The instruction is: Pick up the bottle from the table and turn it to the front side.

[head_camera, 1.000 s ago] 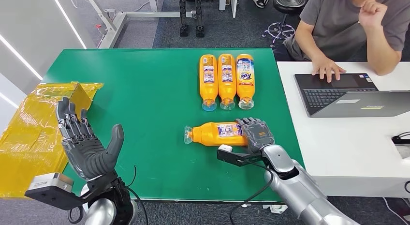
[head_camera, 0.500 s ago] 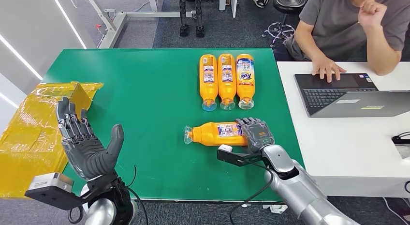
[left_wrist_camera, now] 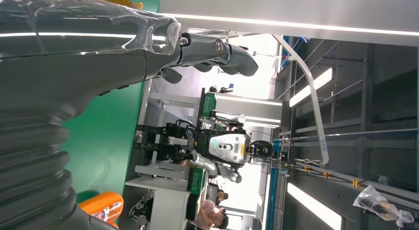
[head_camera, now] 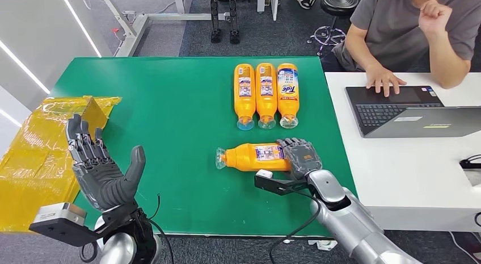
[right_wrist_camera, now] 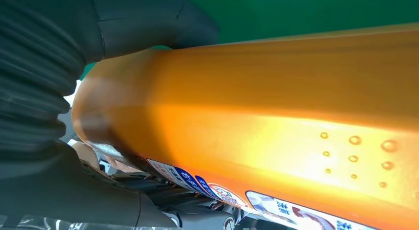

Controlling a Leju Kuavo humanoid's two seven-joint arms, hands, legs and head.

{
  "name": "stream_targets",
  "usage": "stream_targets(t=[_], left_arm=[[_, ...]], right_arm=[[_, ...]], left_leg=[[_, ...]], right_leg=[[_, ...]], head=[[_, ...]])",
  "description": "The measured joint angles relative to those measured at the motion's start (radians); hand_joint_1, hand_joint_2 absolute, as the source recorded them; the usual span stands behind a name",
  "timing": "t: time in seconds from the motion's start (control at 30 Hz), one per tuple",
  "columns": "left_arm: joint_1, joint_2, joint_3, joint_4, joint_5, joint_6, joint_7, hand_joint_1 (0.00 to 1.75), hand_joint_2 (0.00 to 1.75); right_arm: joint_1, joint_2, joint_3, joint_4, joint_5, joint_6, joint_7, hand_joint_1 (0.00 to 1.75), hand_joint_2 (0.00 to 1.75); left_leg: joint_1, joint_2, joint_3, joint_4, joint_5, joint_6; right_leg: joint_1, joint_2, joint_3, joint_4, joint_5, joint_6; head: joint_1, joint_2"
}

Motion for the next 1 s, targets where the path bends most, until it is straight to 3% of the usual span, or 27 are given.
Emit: stream_targets(t=[1.0], left_arm=[[0.0,0.0,0.0,0.0,0.0,0.0,0.0,0.0,1.75]], right_arm=[[0.0,0.0,0.0,0.0,0.0,0.0,0.0,1.75,1.75]], left_leg=[[0.0,0.0,0.0,0.0,0.0,0.0]], right_leg=[[0.0,0.0,0.0,0.0,0.0,0.0]], head=[[0.0,0.0]])
